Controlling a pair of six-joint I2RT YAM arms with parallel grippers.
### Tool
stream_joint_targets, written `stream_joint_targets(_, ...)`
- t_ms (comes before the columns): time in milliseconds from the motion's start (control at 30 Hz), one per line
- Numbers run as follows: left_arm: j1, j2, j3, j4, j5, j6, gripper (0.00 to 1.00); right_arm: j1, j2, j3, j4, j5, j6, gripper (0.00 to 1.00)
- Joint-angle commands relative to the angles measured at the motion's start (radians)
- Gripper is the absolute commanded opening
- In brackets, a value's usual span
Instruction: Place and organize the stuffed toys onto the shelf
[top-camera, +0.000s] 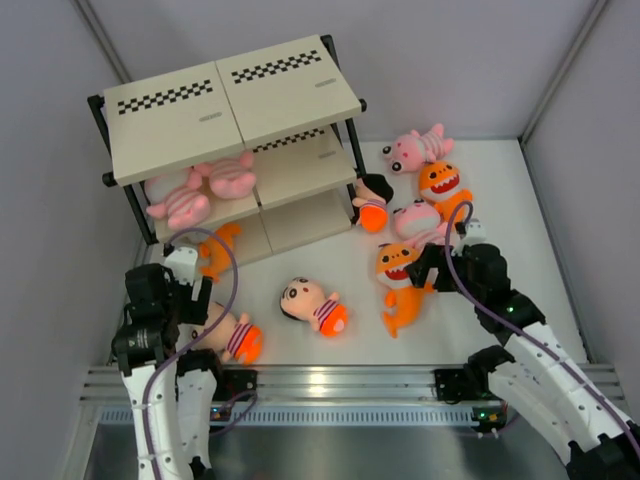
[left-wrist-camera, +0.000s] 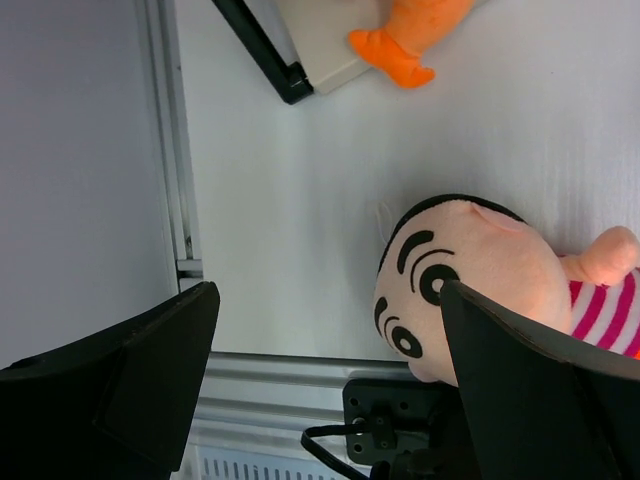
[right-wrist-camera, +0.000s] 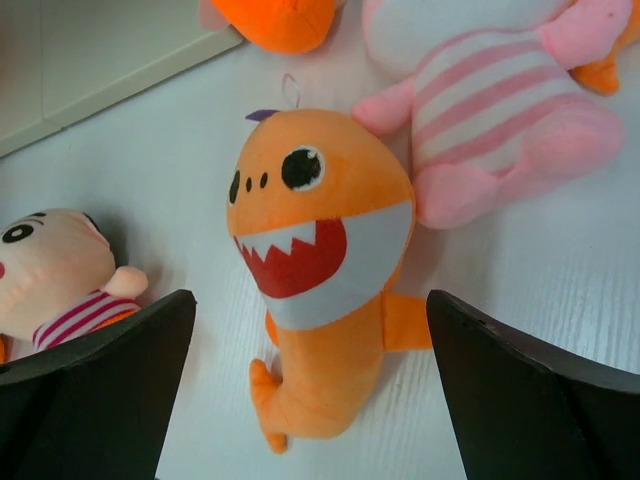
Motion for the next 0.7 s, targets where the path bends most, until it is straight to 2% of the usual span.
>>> stream_joint_targets(0, 0.005, -0.025, 0.015, 0.077, -0.096, -0.066, 0.98, -0.014, -0.054, 0.051, -0.065, -0.052, 0.057, 0.99)
stream_joint_targets(100, 0.007, -0.035, 0.078, 0.089, -0.171, -0.11, 0.98, -0.014, -0.089, 0.075, -0.097, -0.066, 0.101, 0.99)
stream_joint_targets(200, 0.005, -0.046, 0.083, 0.094, -0.084, -0.028, 0.98, -0.016, -0.108, 0.107, -0.198, -0.008, 0.192, 0.99)
stream_joint_targets(367, 0.005, 0.009, 0.123, 0.094, -0.035, -0.107, 0.98, -0.017, -0.143, 0.074, -0.288, 0.015, 0.21, 0.97)
stream_joint_targets(500, 0.005, 0.03, 0.107, 0.093, -0.033, -0.115, 0.98, -0.016, -0.119, -0.021, -0.211, 0.029, 0.284, 0.88)
stream_joint_targets(633, 0.005, 0.024, 0.084, 0.094, -0.022, -0.098, 0.98, -0.014, -0.028, -0.141, -0.006, -0.056, 0.35, 0.76)
stream_joint_targets(667, 0.005, 0.02, 0.081, 0.094, -0.024, -0.097, 0.98, -0.01, -0.004, -0.179, 0.051, -0.048, 0.359, 0.75)
